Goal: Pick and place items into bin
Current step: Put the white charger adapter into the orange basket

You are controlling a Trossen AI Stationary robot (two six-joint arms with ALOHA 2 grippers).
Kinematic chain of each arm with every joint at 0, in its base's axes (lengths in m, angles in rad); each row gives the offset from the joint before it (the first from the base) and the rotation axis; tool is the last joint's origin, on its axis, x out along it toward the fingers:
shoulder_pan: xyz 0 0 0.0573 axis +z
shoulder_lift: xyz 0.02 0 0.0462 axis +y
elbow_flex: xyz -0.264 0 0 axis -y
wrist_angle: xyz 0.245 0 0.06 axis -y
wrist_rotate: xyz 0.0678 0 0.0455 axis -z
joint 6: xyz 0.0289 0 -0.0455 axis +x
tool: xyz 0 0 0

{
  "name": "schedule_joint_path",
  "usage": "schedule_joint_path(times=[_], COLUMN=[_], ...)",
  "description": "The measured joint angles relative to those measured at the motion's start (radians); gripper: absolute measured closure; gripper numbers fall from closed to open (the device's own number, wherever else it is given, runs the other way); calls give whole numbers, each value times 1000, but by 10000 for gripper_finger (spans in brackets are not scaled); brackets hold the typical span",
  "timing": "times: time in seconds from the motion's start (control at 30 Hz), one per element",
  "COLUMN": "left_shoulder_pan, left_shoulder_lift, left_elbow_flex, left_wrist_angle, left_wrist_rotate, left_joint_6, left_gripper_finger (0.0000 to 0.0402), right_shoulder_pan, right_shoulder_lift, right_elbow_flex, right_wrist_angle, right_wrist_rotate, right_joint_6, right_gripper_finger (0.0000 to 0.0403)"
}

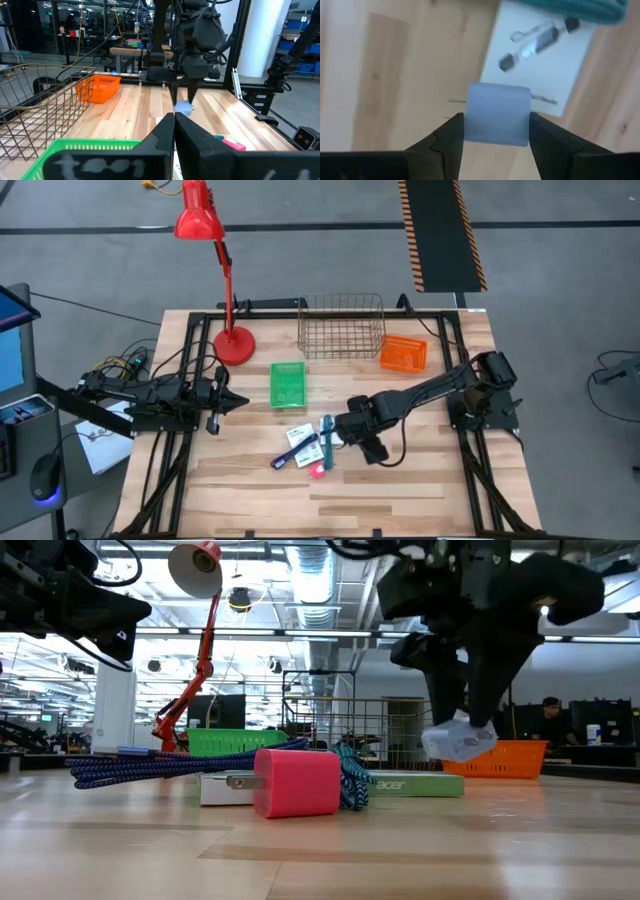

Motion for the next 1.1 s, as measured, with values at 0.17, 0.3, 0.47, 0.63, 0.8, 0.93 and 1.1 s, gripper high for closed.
schedule_joint_path(times=[0.17, 0.3, 0.47, 0.63, 0.8, 0.93, 1.1], left_shoulder_pan=[0, 0, 0, 0, 0, 0, 0], left_shoulder_lift=[0, 0, 0, 0, 0, 0, 0], left_elbow_flex=[0, 0, 0, 0, 0, 0, 0], left_wrist_angle=[0, 0, 0, 0, 0, 0, 0], left_wrist_rotate=[0, 0, 0, 0, 0, 0, 0], left_joint_6=[0, 0, 0, 0, 0, 0, 0], left_gripper_finger=[401, 401, 401, 402, 402, 402, 401], right_shoulder_pan=[-26, -45, -73, -112, -157, -193, -239], right_shoulder_lift=[0, 0, 0, 0, 0, 0, 0], right_elbow_flex=[0, 0, 0, 0, 0, 0, 0], right_wrist_angle=[-56, -100, -176, -238, -311, -363, -440], right_wrist_rotate=[5, 5, 51, 124, 226, 284, 356], right_joint_6=[7, 8, 8, 8, 34, 38, 61], right_gripper_finger=[223, 223, 223, 223, 223, 223, 222])
